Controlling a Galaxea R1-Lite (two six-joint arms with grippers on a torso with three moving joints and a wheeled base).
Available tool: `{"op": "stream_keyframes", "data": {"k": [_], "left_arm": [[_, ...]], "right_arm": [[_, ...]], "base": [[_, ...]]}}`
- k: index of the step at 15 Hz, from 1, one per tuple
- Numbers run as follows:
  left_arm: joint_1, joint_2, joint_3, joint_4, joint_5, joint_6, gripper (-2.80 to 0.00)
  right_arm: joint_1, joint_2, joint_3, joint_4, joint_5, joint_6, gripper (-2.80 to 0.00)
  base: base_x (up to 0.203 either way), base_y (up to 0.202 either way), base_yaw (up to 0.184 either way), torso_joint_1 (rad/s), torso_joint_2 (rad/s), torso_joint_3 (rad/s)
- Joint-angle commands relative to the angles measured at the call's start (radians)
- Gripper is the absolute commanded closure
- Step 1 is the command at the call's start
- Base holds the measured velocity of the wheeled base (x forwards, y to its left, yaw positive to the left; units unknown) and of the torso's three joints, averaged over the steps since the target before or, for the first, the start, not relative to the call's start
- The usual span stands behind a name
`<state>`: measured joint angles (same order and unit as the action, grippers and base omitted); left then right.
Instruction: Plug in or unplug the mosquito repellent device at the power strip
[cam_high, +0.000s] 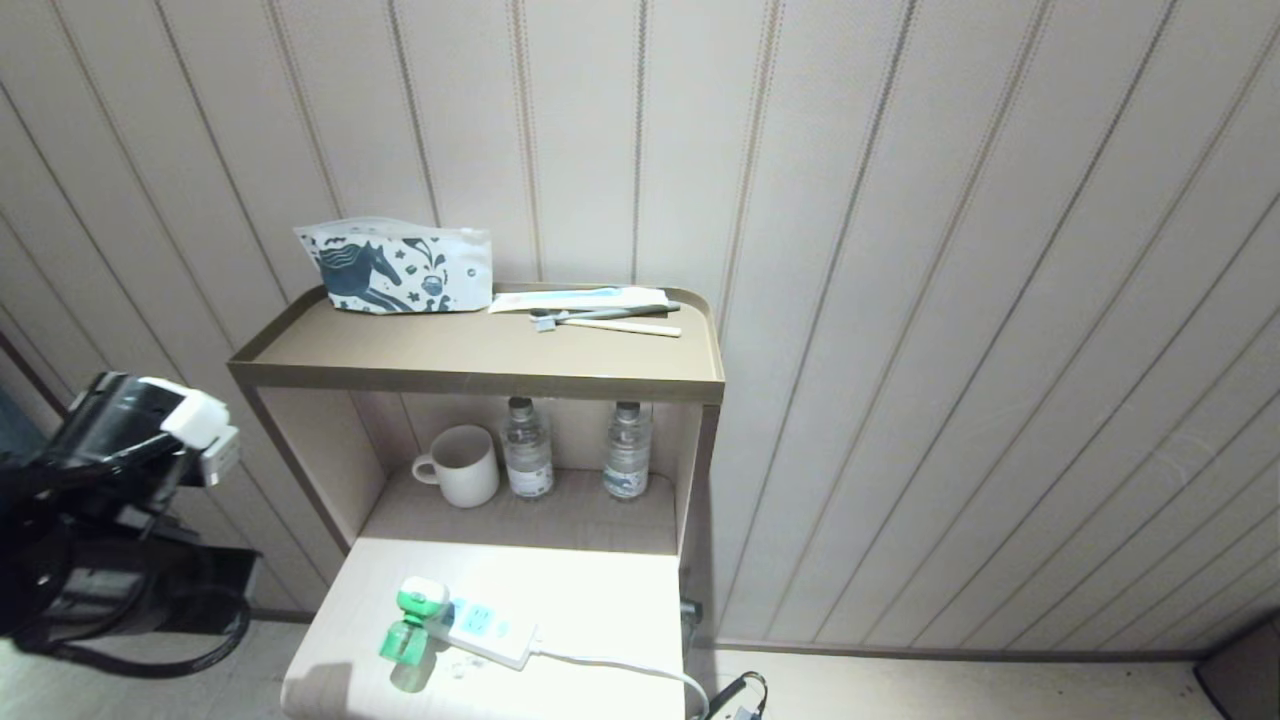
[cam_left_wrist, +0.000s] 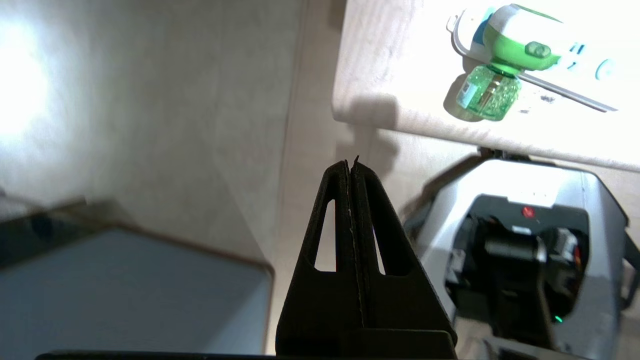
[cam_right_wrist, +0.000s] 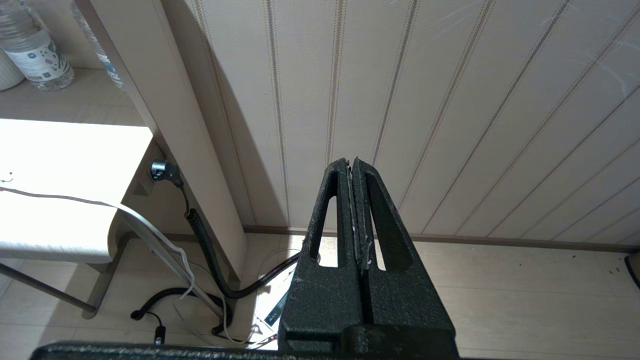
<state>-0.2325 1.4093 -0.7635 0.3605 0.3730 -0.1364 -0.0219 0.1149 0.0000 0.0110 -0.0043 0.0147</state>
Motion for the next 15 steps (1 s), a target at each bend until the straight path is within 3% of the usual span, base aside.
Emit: {"op": "stream_keyframes", "data": {"k": [1, 4, 7, 10, 13, 14, 15], "left_arm": [[0.006, -0.347, 0.162, -0.063, 0.004, 0.087, 0.00], [0.049, -0.635, 0.438, -0.236, -0.026, 0.202, 0.00], [0.123, -0.907, 0.667, -0.437, -0.169, 0.313, 0.00], [0.191, -1.186, 0.733, -0.437, -0.312, 0.369, 0.00], [0.221, -1.398, 0.758, -0.416, -0.411, 0.459, 0.00], [0.228, -1.409, 0.763, -0.410, -0.431, 0.471, 0.00], [0.228, -1.409, 0.764, -0.410, -0.431, 0.440, 0.00]], "right_arm": [[-0.001, 0.002, 0.000, 0.000, 0.000, 0.001, 0.00], [0.000, 0.002, 0.000, 0.001, 0.000, 0.000, 0.00], [-0.001, 0.002, 0.000, 0.000, 0.000, 0.000, 0.00], [-0.001, 0.002, 0.000, 0.000, 0.000, 0.001, 0.00], [0.000, 0.002, 0.000, 0.001, 0.000, 0.000, 0.00], [0.000, 0.002, 0.000, 0.000, 0.000, -0.001, 0.00], [-0.001, 0.002, 0.000, 0.000, 0.000, -0.001, 0.00]], "base": [[0.000, 0.000, 0.000, 0.000, 0.00, 0.000], [0.000, 0.000, 0.000, 0.000, 0.00, 0.000], [0.000, 0.000, 0.000, 0.000, 0.00, 0.000], [0.000, 0.000, 0.000, 0.000, 0.00, 0.000], [0.000, 0.000, 0.000, 0.000, 0.00, 0.000], [0.000, 0.000, 0.000, 0.000, 0.00, 0.000], [0.000, 0.000, 0.000, 0.000, 0.00, 0.000]]}}
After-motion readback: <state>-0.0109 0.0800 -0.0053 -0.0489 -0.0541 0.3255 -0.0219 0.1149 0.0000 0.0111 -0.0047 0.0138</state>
